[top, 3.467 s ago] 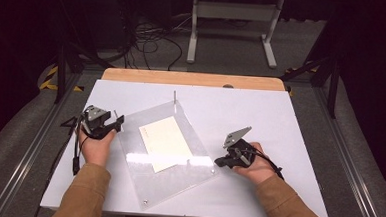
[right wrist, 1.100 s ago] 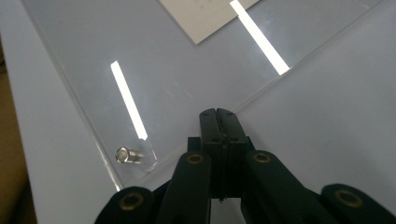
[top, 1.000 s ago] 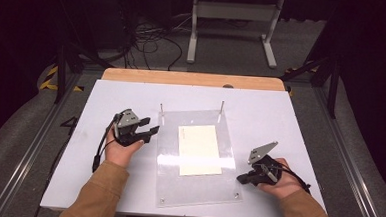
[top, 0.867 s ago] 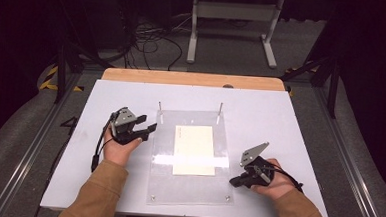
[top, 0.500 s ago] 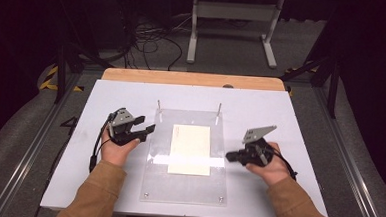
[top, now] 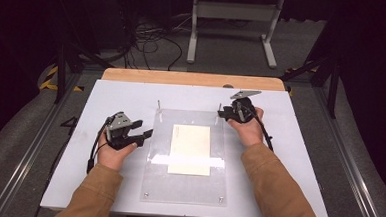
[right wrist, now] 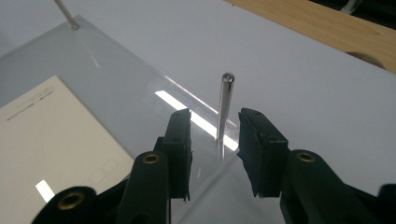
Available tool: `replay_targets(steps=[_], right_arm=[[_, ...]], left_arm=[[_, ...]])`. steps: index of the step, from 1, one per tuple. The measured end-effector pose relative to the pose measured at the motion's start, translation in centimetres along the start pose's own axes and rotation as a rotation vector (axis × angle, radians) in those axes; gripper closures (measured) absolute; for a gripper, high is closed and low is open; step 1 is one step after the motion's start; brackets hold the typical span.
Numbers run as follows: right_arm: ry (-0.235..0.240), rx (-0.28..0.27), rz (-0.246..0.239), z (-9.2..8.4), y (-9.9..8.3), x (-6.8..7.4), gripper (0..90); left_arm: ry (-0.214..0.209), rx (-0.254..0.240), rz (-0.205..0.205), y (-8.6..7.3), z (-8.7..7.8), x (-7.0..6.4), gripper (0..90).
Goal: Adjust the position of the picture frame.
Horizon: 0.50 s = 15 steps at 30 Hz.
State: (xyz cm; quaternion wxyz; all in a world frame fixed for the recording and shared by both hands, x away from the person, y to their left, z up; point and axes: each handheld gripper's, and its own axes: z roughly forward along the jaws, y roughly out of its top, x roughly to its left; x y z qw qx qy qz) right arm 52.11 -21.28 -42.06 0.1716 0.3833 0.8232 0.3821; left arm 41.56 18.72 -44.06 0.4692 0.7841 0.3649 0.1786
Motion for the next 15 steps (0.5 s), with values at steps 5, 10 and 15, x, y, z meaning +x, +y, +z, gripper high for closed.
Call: replay_targets(steps=[5, 10, 15], right_arm=[[-0.006, -0.009, -0.016, 1.4, 0.7, -0.4, 68.1], [0.023, 0.018, -0.034, 1.9, 0.9, -0.7, 84.9], [0.073, 0.047, -0.075, 1.3, 0.7, -1.0, 85.4]], left_arm=[[0.000, 0.007, -0.007, -0.2, 0.3, 0.2, 42.5], [-0.003, 0.011, -0.004, -0.2, 0.1, 0.3, 42.4], [-0.007, 0.016, -0.014, -0.4, 0.2, 0.3, 42.3]])
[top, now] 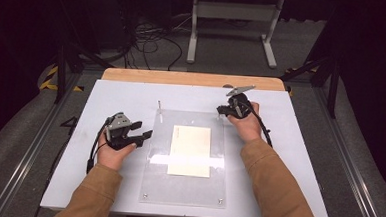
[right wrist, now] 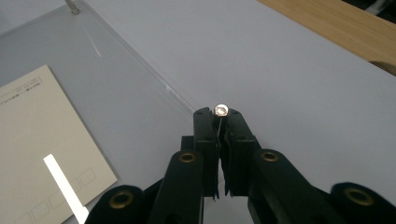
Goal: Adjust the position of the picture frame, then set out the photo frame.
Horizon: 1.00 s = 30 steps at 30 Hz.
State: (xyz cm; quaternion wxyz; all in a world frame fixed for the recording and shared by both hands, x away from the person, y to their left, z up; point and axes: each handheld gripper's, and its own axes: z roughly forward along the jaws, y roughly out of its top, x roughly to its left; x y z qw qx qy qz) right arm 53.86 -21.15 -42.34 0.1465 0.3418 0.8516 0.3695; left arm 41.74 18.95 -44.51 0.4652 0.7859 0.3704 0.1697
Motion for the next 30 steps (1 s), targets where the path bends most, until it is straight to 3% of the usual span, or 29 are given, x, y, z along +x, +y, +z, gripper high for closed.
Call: replay_targets(steps=[8, 10, 22, 26, 30], right_arm=[[0.047, -0.005, -0.032, -0.2, -0.3, 0.1, 85.4], [0.062, -0.008, -0.032, 0.1, -0.1, 0.0, 85.4], [0.074, -0.019, -0.046, 0.5, 0.2, 0.0, 84.9], [0.092, -0.028, -0.084, 0.5, 0.1, -0.2, 84.9], [0.089, -0.041, -0.096, 0.7, 0.0, -0.1, 84.7]], left_arm=[[0.002, 0.005, 0.016, 0.1, -0.1, -0.2, 42.1], [-0.002, 0.006, 0.004, 0.1, 0.0, -0.2, 42.1], [0.001, 0.002, 0.014, 0.0, -0.6, -0.2, 41.8], [0.004, 0.012, 0.044, 0.0, -1.1, -0.5, 41.1], [-0.005, 0.013, 0.041, -0.1, -1.3, -0.7, 40.9]])
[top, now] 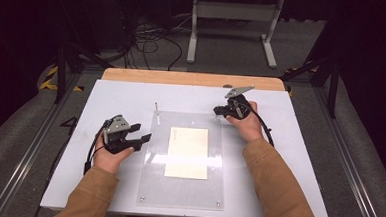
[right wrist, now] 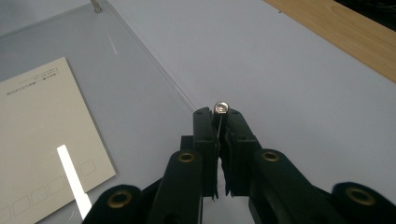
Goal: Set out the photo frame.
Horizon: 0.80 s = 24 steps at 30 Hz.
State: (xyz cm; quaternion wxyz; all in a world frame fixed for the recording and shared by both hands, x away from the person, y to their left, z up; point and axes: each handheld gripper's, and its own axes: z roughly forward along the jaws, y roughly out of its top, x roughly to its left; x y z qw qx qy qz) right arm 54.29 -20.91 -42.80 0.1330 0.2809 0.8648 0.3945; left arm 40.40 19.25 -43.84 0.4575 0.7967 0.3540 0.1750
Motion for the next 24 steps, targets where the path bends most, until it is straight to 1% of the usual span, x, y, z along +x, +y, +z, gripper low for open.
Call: replay_targets(steps=[4, 5, 6, 7, 8, 10, 12, 13, 14, 16, 17, 18, 19, 20, 21, 22, 24], right_arm=[[-0.001, -0.004, -0.006, 0.1, 0.0, 0.0, 84.8], [0.002, -0.007, -0.003, 0.1, 0.0, -0.1, 84.9], [0.008, -0.011, 0.001, 0.1, -0.1, -0.2, 84.9], [0.012, -0.014, 0.003, 0.2, -0.1, -0.3, 85.0], [0.015, -0.018, 0.009, 0.2, -0.1, -0.3, 85.2], [0.026, -0.017, 0.017, 0.2, -0.1, -0.5, 85.4], [0.024, 0.002, 0.036, 0.2, 0.1, -0.5, 85.5], [0.020, 0.015, 0.046, 0.2, 0.3, -0.5, 85.5], [0.017, 0.028, 0.052, 0.2, 0.5, -0.4, 85.6], [0.015, 0.034, 0.068, 0.3, 0.6, -0.5, 85.6], [0.011, 0.033, 0.087, 0.3, 0.6, -0.5, 85.6], [0.008, 0.031, 0.104, 0.3, 0.5, -0.5, 85.7], [0.003, 0.029, 0.117, 0.4, 0.5, -0.5, 85.7], [-0.006, 0.030, 0.145, 0.5, 0.6, -0.5, 85.8], [-0.006, 0.030, 0.145, 0.5, 0.6, -0.5, 85.8], [-0.007, 0.035, 0.165, 0.5, 0.6, -0.6, 85.7], [-0.020, 0.058, 0.183, 0.6, 1.0, -0.5, 85.8]], left_arm=[[-0.013, -0.003, 0.008, -0.1, -0.3, -0.3, 40.8], [-0.011, -0.001, 0.009, -0.2, -0.4, -0.3, 40.8], [-0.019, -0.003, 0.003, -0.3, -0.5, -0.4, 40.7], [-0.017, -0.003, 0.012, -0.3, -0.6, -0.4, 40.6], [-0.021, -0.004, 0.004, -0.4, -0.7, -0.5, 40.7], [-0.016, -0.011, 0.003, -0.4, -0.8, -0.4, 40.7], [-0.021, -0.009, 0.002, -0.5, -1.0, -0.5, 40.6], [-0.018, -0.009, -0.005, -0.5, -1.0, -0.5, 40.6], [-0.015, -0.012, -0.001, -0.5, -1.0, -0.5, 40.6], [-0.014, -0.012, 0.005, -0.5, -1.2, -0.5, 40.6], [-0.012, -0.015, -0.002, -0.5, -1.2, -0.5, 40.5], [-0.019, -0.015, -0.004, -0.5, -1.2, -0.5, 40.5], [-0.016, -0.018, -0.002, -0.5, -1.3, -0.5, 40.6], [-0.017, -0.020, -0.011, -0.6, -1.3, -0.5, 40.5], [-0.016, -0.023, -0.010, -0.5, -1.4, -0.5, 40.5], [-0.015, -0.026, -0.013, -0.5, -1.5, -0.4, 40.5], [-0.011, -0.029, -0.007, -0.5, -1.6, -0.4, 40.6]])
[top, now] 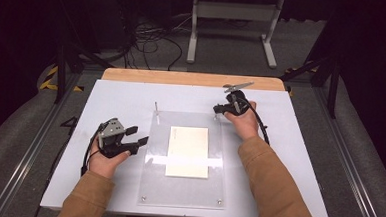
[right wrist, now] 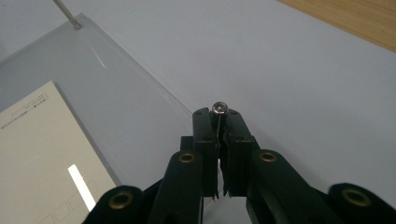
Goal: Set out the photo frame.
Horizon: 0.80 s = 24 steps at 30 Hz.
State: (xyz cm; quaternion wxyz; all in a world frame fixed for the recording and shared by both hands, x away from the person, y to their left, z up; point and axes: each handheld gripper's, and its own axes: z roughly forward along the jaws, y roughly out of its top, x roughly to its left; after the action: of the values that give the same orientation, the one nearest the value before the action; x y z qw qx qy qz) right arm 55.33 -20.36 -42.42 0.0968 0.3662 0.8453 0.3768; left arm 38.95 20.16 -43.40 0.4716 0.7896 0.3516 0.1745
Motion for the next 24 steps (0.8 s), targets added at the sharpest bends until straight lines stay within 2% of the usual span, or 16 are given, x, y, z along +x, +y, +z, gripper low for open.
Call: replay_targets(steps=[4, 12, 14, 15, 19, 21, 24], right_arm=[[-0.001, 0.010, 0.059, 0.1, 0.3, -0.2, 85.8], [0.002, 0.006, 0.101, 0.3, 0.3, -0.4, 85.8], [0.004, 0.011, 0.116, 0.3, 0.4, -0.5, 85.8], [0.005, 0.012, 0.125, 0.3, 0.4, -0.6, 85.8], [0.012, 0.011, 0.142, 0.4, 0.5, -0.7, 85.7], [0.018, 0.013, 0.149, 0.4, 0.5, -0.9, 85.7], [0.020, 0.018, 0.157, 0.4, 0.6, -0.9, 85.7]], left_arm=[[-0.003, -0.007, 0.006, -0.1, -0.6, -0.1, 40.2], [-0.025, -0.032, 0.018, -0.3, -2.2, -0.4, 38.9], [-0.042, -0.042, 0.038, -0.1, -2.6, -0.7, 38.0], [-0.046, -0.047, 0.033, -0.1, -2.8, -0.9, 37.3], [-0.113, -0.062, 0.056, 0.2, -4.0, -2.0, 35.2], [-0.134, -0.064, 0.080, 0.4, -4.5, -2.6, 34.4], [-0.195, -0.066, 0.126, 0.6, -5.0, -3.9, 33.9]])
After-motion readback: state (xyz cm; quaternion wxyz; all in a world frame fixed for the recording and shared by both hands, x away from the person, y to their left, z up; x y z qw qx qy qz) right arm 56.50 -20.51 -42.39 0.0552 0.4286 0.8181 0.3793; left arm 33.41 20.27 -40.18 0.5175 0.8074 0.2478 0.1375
